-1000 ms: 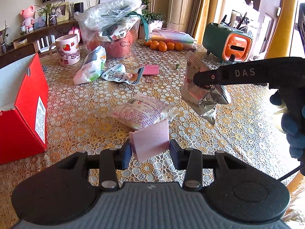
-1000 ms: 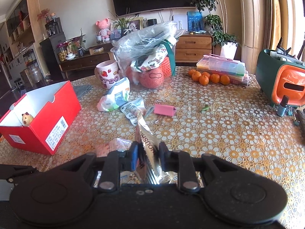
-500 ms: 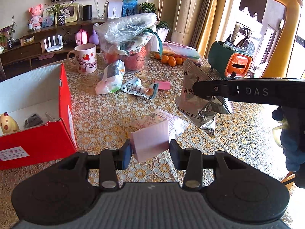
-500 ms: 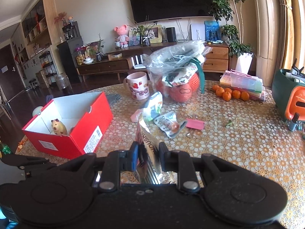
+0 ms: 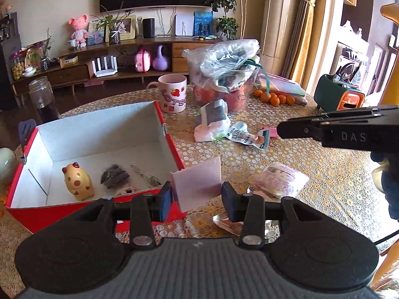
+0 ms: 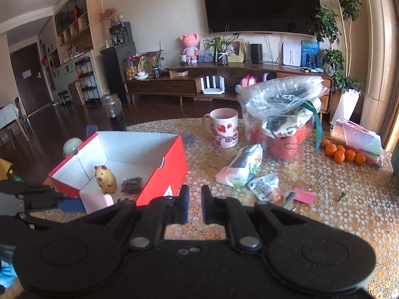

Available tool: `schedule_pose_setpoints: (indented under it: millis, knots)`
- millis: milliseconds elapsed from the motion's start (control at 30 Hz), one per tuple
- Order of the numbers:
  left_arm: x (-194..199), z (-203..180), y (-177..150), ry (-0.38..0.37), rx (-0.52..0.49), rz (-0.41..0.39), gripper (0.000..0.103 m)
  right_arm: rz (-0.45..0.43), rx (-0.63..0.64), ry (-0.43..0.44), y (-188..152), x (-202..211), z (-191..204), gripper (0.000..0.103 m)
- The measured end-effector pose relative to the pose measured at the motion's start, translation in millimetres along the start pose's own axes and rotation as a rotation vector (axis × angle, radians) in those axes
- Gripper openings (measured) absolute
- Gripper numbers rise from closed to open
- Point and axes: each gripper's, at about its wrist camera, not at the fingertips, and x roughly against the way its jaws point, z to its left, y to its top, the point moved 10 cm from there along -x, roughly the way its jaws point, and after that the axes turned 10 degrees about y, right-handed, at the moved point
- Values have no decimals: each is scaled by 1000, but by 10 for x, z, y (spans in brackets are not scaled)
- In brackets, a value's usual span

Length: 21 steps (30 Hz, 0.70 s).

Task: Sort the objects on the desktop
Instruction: 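Carry the silver packet with the right tool while the left tool carries the pink card over the red box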

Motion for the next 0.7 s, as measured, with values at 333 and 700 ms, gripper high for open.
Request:
schedule_pose_setpoints:
  millis: [333, 700]
  knots:
    - [-14, 273, -104, 9, 23, 7, 41, 108, -6, -24, -495, -283, -33, 45]
    - [-64, 256, -154, 5, 4, 22, 41, 232, -59, 3, -1035, -632, -67, 92]
